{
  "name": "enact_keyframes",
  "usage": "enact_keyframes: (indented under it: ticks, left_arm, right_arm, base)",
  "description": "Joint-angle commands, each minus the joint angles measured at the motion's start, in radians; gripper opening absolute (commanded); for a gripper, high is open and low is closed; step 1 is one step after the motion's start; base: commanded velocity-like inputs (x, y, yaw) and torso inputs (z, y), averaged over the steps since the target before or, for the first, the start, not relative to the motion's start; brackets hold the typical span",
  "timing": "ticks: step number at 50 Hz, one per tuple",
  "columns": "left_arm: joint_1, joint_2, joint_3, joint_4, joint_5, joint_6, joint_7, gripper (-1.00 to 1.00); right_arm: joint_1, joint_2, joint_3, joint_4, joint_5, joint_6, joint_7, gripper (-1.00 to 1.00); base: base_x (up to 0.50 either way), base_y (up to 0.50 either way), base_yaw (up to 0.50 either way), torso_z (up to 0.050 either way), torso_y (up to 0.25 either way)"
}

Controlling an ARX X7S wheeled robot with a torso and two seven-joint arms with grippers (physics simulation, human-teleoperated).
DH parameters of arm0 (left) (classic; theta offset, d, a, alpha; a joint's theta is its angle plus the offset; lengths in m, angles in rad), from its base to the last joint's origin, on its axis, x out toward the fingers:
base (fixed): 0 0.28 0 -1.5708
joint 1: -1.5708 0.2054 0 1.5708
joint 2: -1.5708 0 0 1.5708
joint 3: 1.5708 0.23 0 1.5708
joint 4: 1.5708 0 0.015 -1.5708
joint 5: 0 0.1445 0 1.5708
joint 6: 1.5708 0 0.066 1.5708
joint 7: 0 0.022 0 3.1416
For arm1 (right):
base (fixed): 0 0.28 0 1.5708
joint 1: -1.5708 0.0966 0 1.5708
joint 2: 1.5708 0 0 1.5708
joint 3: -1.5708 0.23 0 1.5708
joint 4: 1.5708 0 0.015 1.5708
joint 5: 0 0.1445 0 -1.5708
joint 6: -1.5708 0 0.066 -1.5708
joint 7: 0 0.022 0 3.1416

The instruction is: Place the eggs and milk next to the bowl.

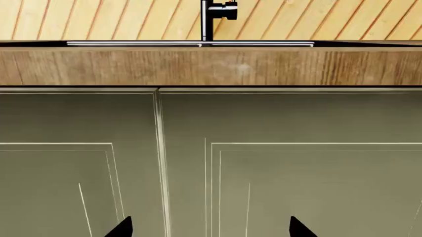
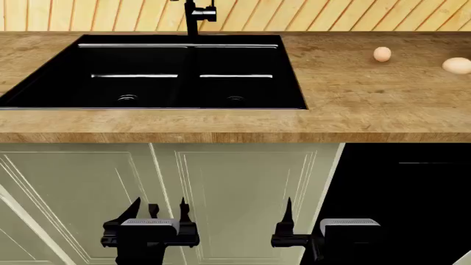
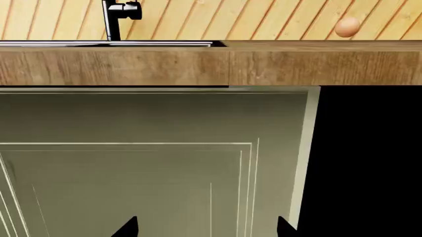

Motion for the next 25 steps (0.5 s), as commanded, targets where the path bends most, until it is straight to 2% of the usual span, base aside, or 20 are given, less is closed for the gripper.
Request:
enact_keyframes:
  ticks: [1, 17, 25]
  left_arm:
    - [0.0, -0.016, 0.019, 0.0, -0.016, 0.0, -0.017, 1.0]
    - [0.002, -0.057, 0.071, 0.003, -0.051, 0.006, -0.063, 1.0]
    - [0.001, -0.07, 0.086, 0.001, -0.062, 0.008, -0.074, 1.0]
  right_arm:
    - [0.0, 0.015, -0.019, 0.0, 0.018, -0.001, 0.019, 1.0]
    - [-0.004, 0.055, -0.064, -0.005, 0.055, -0.004, 0.07, 1.0]
    - [0.0, 0.066, -0.076, 0.004, 0.068, -0.008, 0.085, 1.0]
  base:
    - [0.0, 0.0, 0.0, 0.0, 0.0]
    - [0.0, 0.0, 0.0, 0.0, 0.0]
    - [0.0, -0.27, 0.0, 0.0, 0.0]
